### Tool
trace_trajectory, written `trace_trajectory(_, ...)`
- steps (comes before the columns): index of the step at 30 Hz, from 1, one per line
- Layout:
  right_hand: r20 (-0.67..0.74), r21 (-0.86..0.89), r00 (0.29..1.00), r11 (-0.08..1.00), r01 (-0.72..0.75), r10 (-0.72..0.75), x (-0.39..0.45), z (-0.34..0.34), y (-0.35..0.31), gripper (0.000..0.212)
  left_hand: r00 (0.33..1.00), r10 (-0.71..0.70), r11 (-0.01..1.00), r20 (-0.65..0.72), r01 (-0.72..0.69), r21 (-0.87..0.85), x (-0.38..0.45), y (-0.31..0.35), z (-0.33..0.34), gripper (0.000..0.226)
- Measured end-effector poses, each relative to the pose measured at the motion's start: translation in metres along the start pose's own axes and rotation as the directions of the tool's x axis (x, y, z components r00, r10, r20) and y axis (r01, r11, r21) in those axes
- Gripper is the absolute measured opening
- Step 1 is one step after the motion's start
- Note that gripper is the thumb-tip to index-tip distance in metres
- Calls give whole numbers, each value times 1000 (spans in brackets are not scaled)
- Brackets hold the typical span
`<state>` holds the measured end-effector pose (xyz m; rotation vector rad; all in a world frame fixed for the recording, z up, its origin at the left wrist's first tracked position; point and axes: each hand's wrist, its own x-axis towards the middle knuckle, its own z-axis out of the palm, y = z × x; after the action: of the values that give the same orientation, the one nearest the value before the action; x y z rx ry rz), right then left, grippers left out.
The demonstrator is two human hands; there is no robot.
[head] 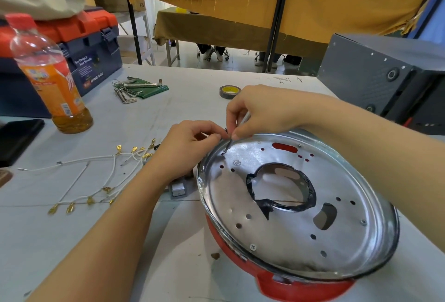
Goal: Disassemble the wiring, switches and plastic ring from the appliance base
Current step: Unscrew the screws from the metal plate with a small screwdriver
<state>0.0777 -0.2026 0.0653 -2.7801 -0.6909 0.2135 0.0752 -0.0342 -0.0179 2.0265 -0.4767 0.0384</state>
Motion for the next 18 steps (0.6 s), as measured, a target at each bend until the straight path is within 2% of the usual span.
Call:
trace_trajectory(4, 19, -4, 1000, 1000, 8, -8, -3, 0, 0, 3, 1000, 15, 985, 23, -19, 173, 3, 8, -2, 19)
trace_trajectory(10, -38, 76, 999, 997, -17, 20, -6, 5, 5, 15, 986, -24, 901, 167, -51, 430, 10, 22, -10, 13)
trace_trajectory(14, -75, 73, 997, 997, 3, 3, -7, 7, 6, 5, 968, -87, 876, 236, -38, 480, 13, 27, -12, 11)
trace_trajectory(18, -76, 71, 997, 997, 11, -6, -10, 7, 5, 7, 975, -80, 878, 208, -30, 479, 13, 28, -8, 13)
